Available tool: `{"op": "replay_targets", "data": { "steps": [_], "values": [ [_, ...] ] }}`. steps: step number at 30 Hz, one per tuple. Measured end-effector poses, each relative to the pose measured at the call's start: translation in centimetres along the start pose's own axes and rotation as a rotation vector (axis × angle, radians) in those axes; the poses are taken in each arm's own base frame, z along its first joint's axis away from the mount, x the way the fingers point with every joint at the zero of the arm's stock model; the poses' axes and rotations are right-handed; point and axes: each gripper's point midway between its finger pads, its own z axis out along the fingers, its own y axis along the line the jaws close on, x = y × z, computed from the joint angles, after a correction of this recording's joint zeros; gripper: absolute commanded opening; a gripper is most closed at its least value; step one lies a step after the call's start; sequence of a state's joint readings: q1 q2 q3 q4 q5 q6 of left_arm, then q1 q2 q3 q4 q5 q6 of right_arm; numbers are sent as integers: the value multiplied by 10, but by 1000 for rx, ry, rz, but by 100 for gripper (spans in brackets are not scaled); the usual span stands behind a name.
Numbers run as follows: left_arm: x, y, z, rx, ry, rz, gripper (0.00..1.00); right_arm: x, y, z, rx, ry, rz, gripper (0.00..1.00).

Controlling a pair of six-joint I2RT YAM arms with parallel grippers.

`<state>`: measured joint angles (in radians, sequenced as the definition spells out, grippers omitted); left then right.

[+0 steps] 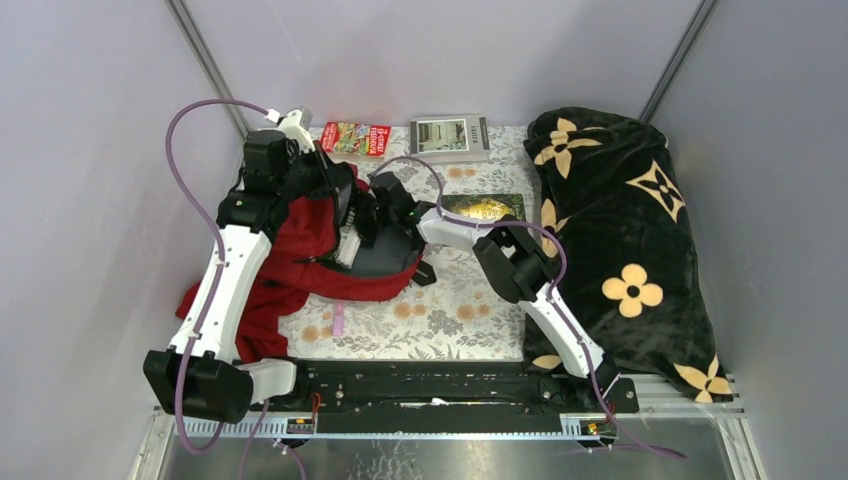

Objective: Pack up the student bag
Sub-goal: Place the book in the student bag, then pick up the book from the center of the board.

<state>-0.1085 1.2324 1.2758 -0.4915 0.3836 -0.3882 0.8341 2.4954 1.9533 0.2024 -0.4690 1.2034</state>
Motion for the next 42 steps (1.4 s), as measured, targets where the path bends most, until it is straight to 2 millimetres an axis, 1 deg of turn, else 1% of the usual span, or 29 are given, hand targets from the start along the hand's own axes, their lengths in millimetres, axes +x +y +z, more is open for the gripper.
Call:
{"op": "replay_targets", "data": {
  "steps": [2,4,5,7,10,12,14,17,20,24,26,28,29,31,33,34,35,36,38,39,40,41,42],
  "values": [
    [-2,4,-1,-26,-10,0,0,8,-17,-2,60,4,-7,99],
    [-3,10,-4,-59,-22,-2,0,18,-34,-8,130,9,-21,100],
    [-4,12,-6,-75,-26,-3,0,21,-39,-14,156,7,-31,100],
    [-4,18,-10,-110,-33,-6,0,25,-39,-27,197,1,-59,100],
    [-8,23,-17,-150,-63,0,0,28,-28,-48,230,0,-98,100],
    [-11,25,-24,-174,-88,7,0,29,-16,-60,231,-2,-128,100],
    [-13,27,-31,-194,-111,16,0,34,-8,-77,236,0,-153,100],
    [-14,31,-36,-216,-128,23,0,38,1,-95,243,2,-188,100],
    [-8,38,-34,-238,-119,19,0,43,6,-114,256,3,-229,100],
    [6,49,-30,-268,-89,18,0,45,17,-135,277,5,-307,100],
    [11,53,-29,-273,-74,33,0,40,23,-153,300,-32,-357,100],
    [15,57,-28,-285,-66,40,0,35,27,-177,321,-91,-396,100],
    [19,60,-28,-295,-61,40,0,30,28,-191,332,-127,-406,100],
    [31,67,-28,-310,-43,34,0,13,28,-226,363,-232,-423,100],
    [54,75,-25,-312,-1,23,0,-19,26,-263,414,-374,-430,100],
    [65,77,-23,-307,24,17,0,-32,25,-273,433,-420,-429,100],
    [77,80,-21,-302,52,8,0,-54,23,-288,465,-492,-424,100],
    [88,83,-19,-303,79,-1,0,-71,18,-296,492,-538,-415,100],
    [108,91,-17,-315,133,-15,0,-99,2,-307,555,-594,-384,100],
    [115,95,-17,-331,153,-20,0,-114,-8,-308,589,-612,-365,99],
    [118,100,-18,-358,166,-25,0,-130,-18,-308,621,-625,-342,98],
    [121,107,-19,-401,173,-32,0,-151,-29,-304,652,-641,-315,97],
    [123,114,-22,-445,174,-38,0,-162,-38,-300,669,-648,-299,97]
  ]
}}
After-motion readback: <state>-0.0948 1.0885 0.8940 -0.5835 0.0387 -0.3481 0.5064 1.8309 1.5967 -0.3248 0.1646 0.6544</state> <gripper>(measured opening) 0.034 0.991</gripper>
